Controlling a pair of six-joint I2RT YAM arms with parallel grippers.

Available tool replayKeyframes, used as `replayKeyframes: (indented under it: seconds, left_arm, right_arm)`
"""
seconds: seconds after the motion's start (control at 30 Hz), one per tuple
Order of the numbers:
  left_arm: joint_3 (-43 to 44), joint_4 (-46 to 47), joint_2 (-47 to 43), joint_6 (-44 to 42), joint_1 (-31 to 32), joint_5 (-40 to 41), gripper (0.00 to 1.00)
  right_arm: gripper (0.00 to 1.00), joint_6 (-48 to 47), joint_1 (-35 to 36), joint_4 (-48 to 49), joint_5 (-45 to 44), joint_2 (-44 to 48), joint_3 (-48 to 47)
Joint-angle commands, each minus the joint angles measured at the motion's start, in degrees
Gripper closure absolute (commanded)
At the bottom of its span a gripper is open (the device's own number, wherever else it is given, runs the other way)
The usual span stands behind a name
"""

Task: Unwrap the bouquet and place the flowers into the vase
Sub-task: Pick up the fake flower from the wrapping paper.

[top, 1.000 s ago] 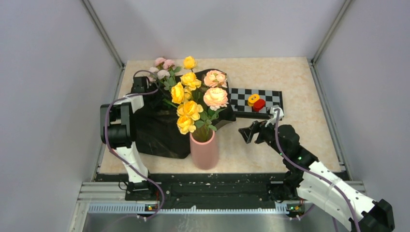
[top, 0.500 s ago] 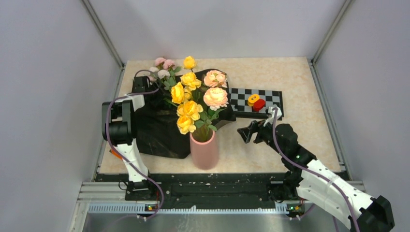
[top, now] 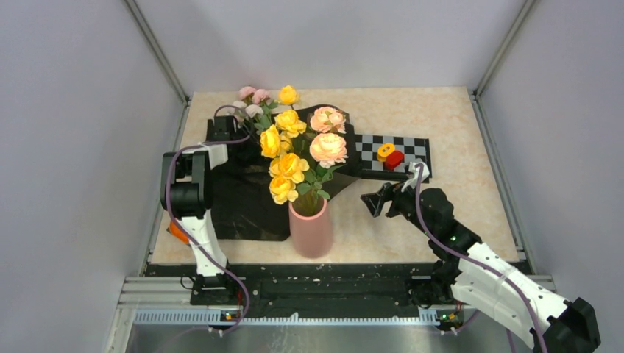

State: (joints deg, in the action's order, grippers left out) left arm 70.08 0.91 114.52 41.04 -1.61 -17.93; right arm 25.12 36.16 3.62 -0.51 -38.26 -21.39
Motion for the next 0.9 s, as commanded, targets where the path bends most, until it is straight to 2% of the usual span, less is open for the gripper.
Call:
replayKeyframes:
  seconds: [0.0, 0.2, 0.43, 0.87]
  left_arm:
    - [0.68, -0.09, 2.43, 0.62, 1.08, 1.65, 0.59]
    - [0.94, -0.41, 2.25, 0.86, 1.08, 2.54, 0.77]
    - [-2.21, -0.62, -3.8, -0.86, 0.48, 6.77, 1.0]
    - [-11.87, 2.69, -18.28, -2.09, -0.75, 9.75, 1.0]
  right_arm:
    - [0.2, 0.25, -0.57, 2.03, 0.34, 0.69, 0.07]
    - [0.2, 0.15, -0.54, 1.16, 0.13, 1.82, 0.22]
    - [0.2, 0.21, -0.57, 0.6, -0.28, 2.57, 0.35]
    - [0.2, 0.8, -0.57, 1.13, 0.07, 2.73, 0.78]
